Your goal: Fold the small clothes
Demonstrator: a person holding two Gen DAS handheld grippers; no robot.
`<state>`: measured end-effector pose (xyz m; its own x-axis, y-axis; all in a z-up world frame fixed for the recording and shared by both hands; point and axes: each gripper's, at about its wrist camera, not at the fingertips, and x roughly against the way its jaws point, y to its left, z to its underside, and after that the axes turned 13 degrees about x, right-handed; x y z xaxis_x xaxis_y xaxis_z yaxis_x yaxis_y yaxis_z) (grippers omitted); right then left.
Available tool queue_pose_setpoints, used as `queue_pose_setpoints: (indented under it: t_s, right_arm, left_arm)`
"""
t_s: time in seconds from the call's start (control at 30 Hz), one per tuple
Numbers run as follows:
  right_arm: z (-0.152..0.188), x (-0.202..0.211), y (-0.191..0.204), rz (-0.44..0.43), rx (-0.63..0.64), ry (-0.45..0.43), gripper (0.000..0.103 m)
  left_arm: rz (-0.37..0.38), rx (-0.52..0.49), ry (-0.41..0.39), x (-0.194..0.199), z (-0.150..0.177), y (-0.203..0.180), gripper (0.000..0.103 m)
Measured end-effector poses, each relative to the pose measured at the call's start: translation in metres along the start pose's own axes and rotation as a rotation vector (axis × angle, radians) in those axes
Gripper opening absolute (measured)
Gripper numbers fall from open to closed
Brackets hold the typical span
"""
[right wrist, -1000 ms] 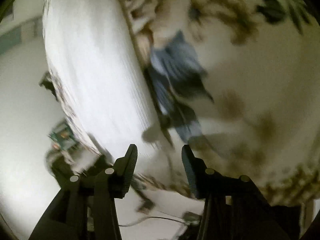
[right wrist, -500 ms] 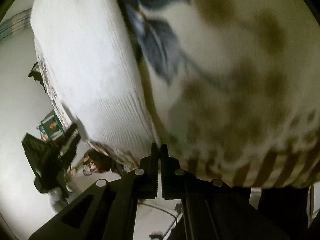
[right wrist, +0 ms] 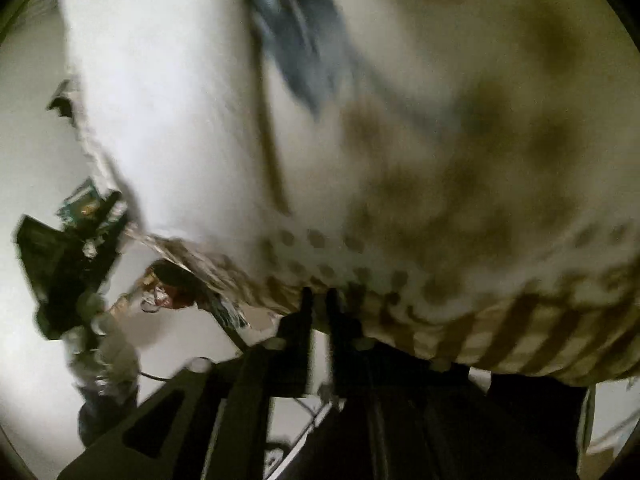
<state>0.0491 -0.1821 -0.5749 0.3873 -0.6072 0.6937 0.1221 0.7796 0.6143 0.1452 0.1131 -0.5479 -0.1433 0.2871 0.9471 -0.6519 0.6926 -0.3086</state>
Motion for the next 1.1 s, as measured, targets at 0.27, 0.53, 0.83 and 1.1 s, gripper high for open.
queue_pose_setpoints:
  t_s: [0.27, 0.53, 0.83, 1.1]
  right_arm:
    - [-0.047, 0.010, 0.011, -0.107, -0.007, -0.155, 0.069]
    - [-0.054, -0.048, 0.031, -0.204, -0.060, -0.187, 0.069]
    - [-0.041, -0.051, 0.057, -0.294, -0.208, -0.306, 0.013]
    - [-0.046, 0.013, 0.130, -0.277, -0.174, -0.444, 0.012]
  left_arm:
    - [0.122, 0.027, -0.014, 0.027, -0.010, 0.020, 0.049]
    - [0.192, -0.158, 0.244, -0.051, -0.017, -0.009, 0.053]
    - [0.264, -0.281, 0.274, -0.032, -0.003, -0.050, 0.013]
    - [0.288, -0.340, 0.236, 0.036, -0.028, -0.100, 0.013]
